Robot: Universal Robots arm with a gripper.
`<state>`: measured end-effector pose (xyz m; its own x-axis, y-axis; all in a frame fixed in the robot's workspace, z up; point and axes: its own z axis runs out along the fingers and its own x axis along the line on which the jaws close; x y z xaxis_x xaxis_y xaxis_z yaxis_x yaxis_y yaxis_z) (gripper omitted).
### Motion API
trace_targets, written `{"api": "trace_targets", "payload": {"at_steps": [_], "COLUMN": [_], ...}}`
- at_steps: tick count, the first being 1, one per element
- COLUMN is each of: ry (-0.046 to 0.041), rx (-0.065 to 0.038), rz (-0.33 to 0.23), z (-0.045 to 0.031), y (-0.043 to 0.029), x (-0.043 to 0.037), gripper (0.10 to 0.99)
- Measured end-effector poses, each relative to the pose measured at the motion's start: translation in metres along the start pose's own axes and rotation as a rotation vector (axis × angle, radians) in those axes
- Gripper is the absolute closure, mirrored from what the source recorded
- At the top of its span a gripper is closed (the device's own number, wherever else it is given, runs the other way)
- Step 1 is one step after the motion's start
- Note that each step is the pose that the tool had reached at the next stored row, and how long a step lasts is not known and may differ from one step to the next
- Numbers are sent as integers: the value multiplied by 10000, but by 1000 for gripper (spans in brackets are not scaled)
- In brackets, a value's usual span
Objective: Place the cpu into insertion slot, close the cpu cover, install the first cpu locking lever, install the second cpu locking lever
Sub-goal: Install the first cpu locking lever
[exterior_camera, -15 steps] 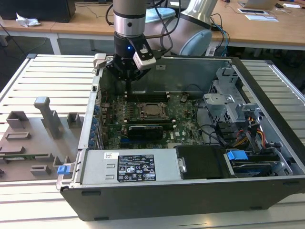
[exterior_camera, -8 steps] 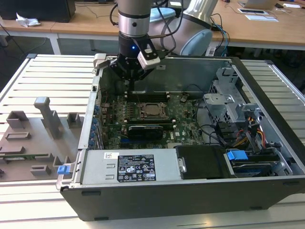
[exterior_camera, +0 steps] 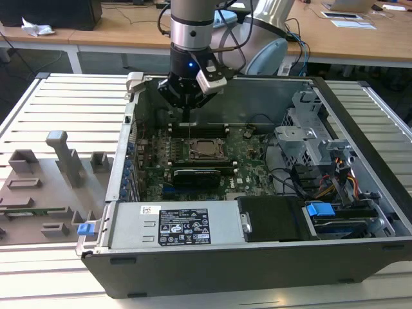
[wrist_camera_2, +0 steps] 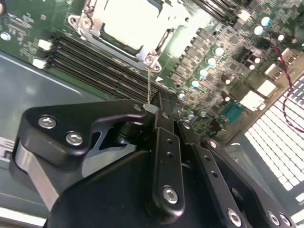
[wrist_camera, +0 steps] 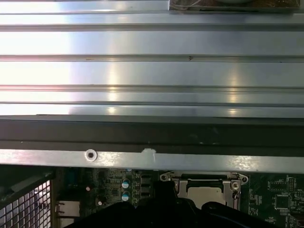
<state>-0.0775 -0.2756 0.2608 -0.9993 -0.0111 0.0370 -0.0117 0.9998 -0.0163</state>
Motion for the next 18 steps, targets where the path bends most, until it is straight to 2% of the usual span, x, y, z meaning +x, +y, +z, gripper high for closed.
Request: {"api": "trace_targets", "payload": {"at_steps": [3, 7, 11, 18], "ry": [11, 26, 34, 37], "rx": [0, -1, 0, -1], "rz": [0, -2, -1, -2], "z": [0, 8, 45, 151], "y": [1, 1, 2, 4], "x": [-105, -187, -190, -194], "gripper": [980, 980, 980, 980]}}
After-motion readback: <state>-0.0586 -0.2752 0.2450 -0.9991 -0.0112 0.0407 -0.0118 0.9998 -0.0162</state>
